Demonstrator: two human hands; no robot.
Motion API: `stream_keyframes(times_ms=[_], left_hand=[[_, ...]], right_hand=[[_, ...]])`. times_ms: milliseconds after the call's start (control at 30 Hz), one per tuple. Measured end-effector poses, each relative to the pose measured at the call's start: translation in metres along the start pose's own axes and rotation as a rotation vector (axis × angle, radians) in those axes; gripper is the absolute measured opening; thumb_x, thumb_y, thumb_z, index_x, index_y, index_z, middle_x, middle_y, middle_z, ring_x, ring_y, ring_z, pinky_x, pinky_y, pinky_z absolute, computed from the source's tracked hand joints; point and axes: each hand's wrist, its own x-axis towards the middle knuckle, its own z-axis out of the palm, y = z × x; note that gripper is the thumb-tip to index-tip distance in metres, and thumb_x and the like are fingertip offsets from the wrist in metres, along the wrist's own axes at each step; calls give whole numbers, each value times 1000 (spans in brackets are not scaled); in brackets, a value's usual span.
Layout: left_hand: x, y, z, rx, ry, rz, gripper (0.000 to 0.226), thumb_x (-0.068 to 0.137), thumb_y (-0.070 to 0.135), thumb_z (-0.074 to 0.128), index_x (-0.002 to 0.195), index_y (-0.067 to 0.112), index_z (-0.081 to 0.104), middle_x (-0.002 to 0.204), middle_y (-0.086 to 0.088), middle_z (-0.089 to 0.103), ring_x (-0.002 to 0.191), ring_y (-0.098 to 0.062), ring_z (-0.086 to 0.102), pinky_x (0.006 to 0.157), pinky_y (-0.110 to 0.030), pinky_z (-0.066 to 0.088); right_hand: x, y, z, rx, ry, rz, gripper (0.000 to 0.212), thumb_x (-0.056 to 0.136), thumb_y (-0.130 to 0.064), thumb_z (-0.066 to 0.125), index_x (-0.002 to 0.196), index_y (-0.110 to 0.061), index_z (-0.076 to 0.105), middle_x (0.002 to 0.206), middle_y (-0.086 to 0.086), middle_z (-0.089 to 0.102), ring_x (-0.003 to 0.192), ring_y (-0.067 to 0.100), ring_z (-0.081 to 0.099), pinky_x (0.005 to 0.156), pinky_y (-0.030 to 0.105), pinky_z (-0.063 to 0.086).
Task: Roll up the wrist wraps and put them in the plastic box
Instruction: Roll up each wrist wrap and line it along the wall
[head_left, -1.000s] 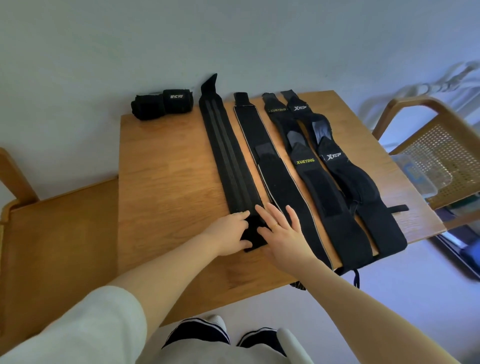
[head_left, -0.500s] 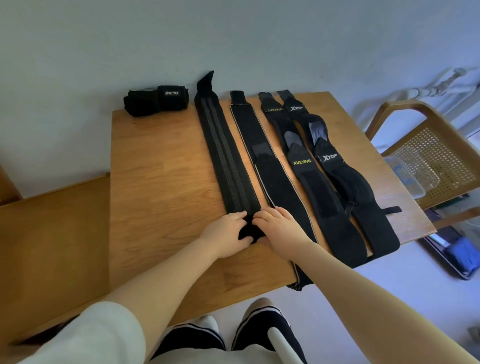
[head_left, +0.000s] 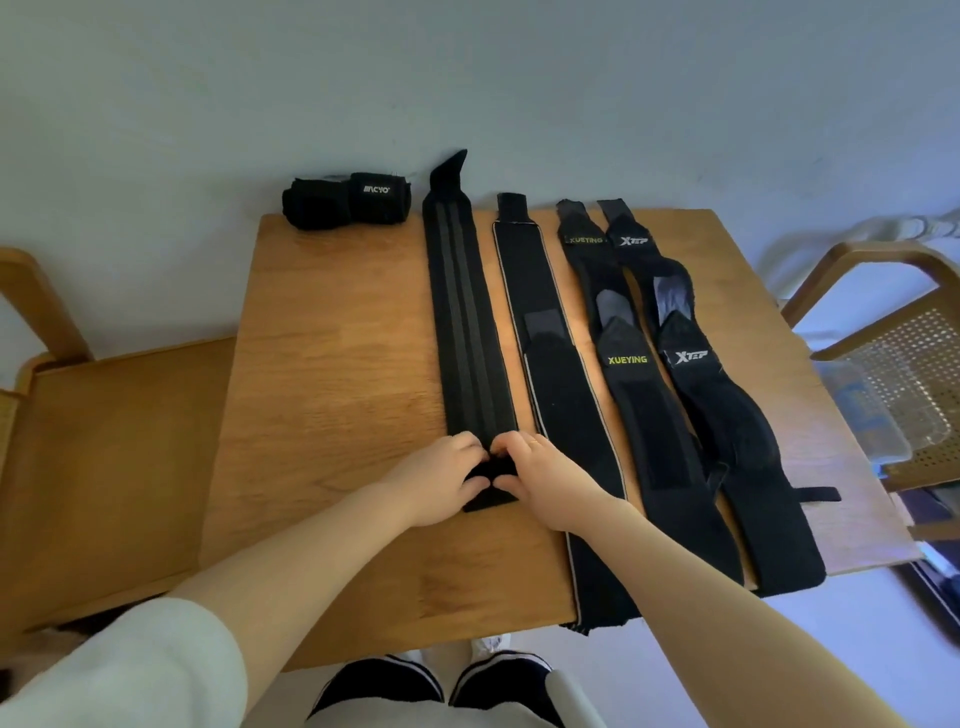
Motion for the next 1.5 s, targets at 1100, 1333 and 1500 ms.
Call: stream_keyframes(times_ms=[1100, 1333, 1500], left_hand=[[32, 8, -27, -177, -96, -283, 39, 98, 26, 45, 134, 21, 32, 82, -1, 53, 64, -12, 48, 54, -23, 40], [14, 16, -25, -108, -90, -146, 35, 94, 24, 52, 127, 20, 40, 114, -2, 54, 93, -16, 55, 81, -34, 51], [-13, 28, 15, 269, 68, 20, 39, 92, 31, 57, 127, 19, 46, 125, 2, 48, 114, -16, 43, 93, -28, 37]], right_hand=[[38, 15, -25, 264, -65, 40, 35, 93, -25, 58, 125, -18, 47, 109, 0, 58, 95, 10, 55, 82, 23, 46], [22, 16, -29, 228, -108, -29, 35, 84, -24, 69, 115, -22, 53, 114, -4, 56, 103, 13, 54, 89, 26, 46], [0, 12, -18, 43, -218, -85, 25, 88, -36, 63, 105, -19, 60, 150, -1, 28, 126, 18, 44, 101, 30, 40]])
